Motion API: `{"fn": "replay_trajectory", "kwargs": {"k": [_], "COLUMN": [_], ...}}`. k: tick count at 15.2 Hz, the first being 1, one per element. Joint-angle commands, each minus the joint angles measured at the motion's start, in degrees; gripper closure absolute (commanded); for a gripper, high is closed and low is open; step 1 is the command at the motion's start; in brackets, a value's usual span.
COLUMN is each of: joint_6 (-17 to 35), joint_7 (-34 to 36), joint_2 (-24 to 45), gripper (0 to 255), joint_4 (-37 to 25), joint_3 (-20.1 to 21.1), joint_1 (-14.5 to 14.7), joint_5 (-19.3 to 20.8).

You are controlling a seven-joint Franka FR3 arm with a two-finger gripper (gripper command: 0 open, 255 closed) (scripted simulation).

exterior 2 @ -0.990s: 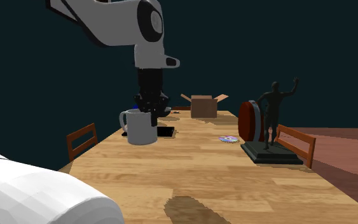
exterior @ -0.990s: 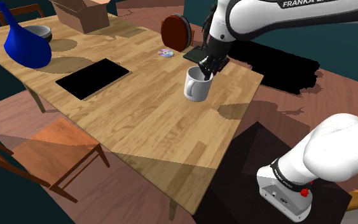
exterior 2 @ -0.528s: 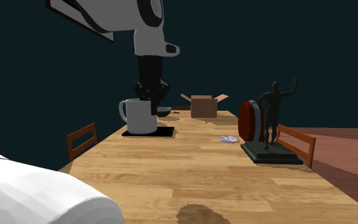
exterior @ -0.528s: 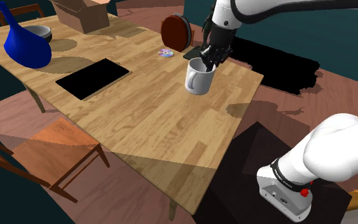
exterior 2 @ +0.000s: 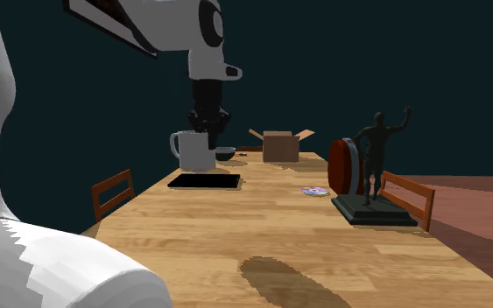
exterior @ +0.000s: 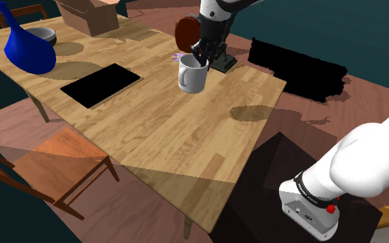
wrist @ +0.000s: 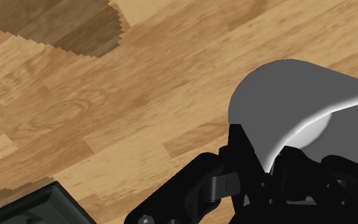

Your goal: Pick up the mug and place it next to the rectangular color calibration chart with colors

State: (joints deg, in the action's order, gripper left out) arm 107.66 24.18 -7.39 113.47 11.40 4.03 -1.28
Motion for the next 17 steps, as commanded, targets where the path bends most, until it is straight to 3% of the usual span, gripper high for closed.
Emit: {"fn": "replay_trajectory", "kwargs": {"k": [1, 10, 16, 17], "joint_6": [-0.5, -8.0, -20.5, -19.2], "joint_7": [1.5, 7.2, 8.4, 8.5], "joint_2": [4.6, 27.4, 48.2, 47.5], "gripper": [255, 255, 255, 255], "joint_4": [-5.1, -34.6, -67.9, -65.8], "joint_3": [0.8, 2.5, 1.6, 1.6], "joint_1": [0.4, 4.3, 10.1, 9.8], "joint_5": [0.9, 6.4, 10.2, 10.0]}}
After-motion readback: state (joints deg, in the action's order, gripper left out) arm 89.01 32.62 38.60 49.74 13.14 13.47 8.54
